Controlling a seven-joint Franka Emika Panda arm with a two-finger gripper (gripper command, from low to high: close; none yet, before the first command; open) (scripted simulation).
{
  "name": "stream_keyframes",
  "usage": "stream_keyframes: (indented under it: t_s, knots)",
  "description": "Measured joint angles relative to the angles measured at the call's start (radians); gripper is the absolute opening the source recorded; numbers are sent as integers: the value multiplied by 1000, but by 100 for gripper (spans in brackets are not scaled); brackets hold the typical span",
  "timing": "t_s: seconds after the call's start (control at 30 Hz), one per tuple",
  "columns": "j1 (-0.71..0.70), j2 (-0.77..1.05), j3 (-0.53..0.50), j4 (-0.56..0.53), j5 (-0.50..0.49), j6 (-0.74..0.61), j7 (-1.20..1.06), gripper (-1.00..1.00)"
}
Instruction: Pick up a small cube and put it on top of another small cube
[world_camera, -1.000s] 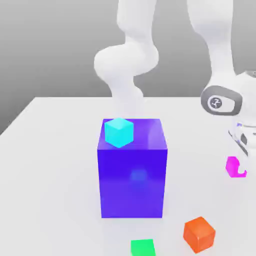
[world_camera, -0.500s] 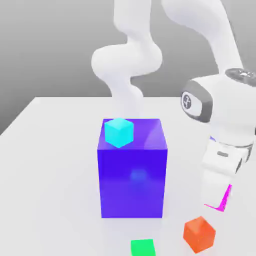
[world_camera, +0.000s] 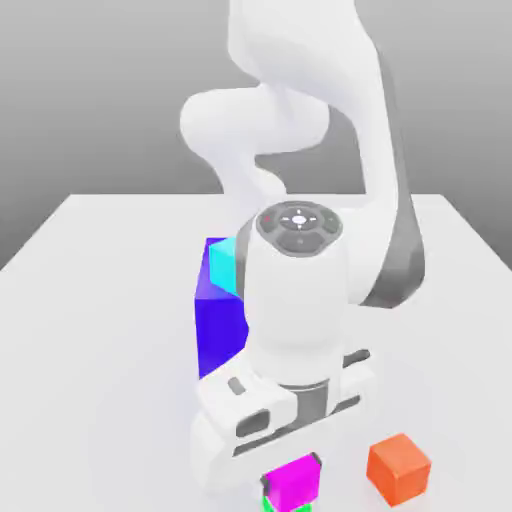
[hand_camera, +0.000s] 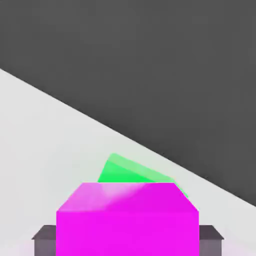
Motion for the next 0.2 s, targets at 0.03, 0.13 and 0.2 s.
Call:
stream_keyframes:
  t_s: [0.03, 0.13, 0.2]
  knots:
    - [0, 0, 0, 0, 0, 0, 0, 100]
    - [3, -15, -6, 0, -7, -14, 5, 100]
    - [14, -78, -22, -4, -34, -71, 24, 100]
